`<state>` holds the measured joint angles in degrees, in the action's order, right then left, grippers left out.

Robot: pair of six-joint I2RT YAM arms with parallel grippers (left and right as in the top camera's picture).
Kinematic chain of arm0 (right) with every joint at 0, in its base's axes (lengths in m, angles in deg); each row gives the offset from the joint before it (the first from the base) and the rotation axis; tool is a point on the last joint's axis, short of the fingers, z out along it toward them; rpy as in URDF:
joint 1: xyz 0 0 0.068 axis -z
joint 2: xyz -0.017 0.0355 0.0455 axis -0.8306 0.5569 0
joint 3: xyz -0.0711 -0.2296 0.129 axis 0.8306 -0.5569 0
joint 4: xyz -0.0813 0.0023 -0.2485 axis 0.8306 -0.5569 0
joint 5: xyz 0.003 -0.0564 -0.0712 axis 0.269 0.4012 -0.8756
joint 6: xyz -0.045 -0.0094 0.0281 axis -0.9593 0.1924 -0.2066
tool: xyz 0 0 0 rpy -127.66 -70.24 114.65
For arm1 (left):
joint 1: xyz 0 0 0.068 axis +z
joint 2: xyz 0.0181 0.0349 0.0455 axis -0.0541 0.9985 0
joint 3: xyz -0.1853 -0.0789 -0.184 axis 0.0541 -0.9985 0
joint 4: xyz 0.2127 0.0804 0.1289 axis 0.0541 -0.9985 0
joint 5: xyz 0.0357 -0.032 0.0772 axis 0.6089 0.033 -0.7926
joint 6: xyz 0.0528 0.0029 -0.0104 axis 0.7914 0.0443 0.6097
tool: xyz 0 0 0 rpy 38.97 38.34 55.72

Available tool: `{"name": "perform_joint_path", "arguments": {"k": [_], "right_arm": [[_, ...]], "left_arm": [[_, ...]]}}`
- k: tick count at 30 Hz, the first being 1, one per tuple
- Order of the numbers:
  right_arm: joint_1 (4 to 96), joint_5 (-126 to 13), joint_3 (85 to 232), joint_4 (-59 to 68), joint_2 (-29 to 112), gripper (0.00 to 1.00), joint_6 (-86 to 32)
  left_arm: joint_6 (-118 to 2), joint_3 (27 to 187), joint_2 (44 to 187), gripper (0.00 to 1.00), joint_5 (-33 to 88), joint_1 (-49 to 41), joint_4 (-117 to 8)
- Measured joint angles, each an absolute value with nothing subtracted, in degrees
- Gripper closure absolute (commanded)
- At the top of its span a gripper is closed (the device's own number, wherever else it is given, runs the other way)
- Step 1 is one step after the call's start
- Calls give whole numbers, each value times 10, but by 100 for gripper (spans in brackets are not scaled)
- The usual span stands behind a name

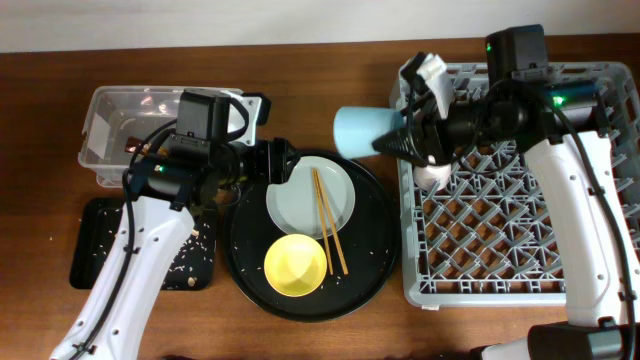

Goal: Sort waste into correct bins and load items into the dishwasher rack
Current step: 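Place the blue cup upside down in the rack with the right gripper, then grasp one chopstick on the plate with the right gripper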

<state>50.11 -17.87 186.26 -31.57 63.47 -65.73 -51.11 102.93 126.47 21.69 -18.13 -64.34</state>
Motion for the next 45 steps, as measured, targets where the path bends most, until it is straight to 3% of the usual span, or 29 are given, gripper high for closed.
{"name": "perform_joint_path", "arguments": {"k": [2,7,14,22,25,32,35,36,38,41,42,43,45], "right_arm": [[501,-332,1863,-284,635,48,-557],[501,-620,1863,-217,650,48,-450],[503,-805,1863,-164,810,50,-424],[531,-742,1863,-157,836,44,-420],[531,-720,1863,-156,836,30,-420],[531,-712,1863,-156,836,25,-417],[531,-622,1926,-242,830,20,-422],[531,-583,1941,-273,824,6,-427],[531,-484,1954,-329,802,2,-433],[524,-369,1954,-393,801,38,-437],[513,-362,1954,-400,801,46,-438],[480,-354,1948,-404,801,61,-438],[419,-360,1948,-402,802,74,-441]], "left_arm": [[-509,1029,1265,1,204,-181,-649],[-510,1029,1265,1,195,-181,-652],[-510,1029,1265,1,195,-181,-654],[-510,1029,1265,1,195,-181,-654],[-510,1029,1265,1,195,-181,-654],[-510,1029,1265,1,195,-181,-654],[-510,1029,1265,1,195,-181,-652],[-510,1029,1265,1,195,-181,-654],[-510,1029,1265,1,195,-181,-654],[-510,1029,1265,1,198,-174,-647],[-510,1029,1265,1,200,-156,-648],[-510,1030,1258,1,204,-103,-650],[-510,1033,1233,1,208,-21,-673]]}}
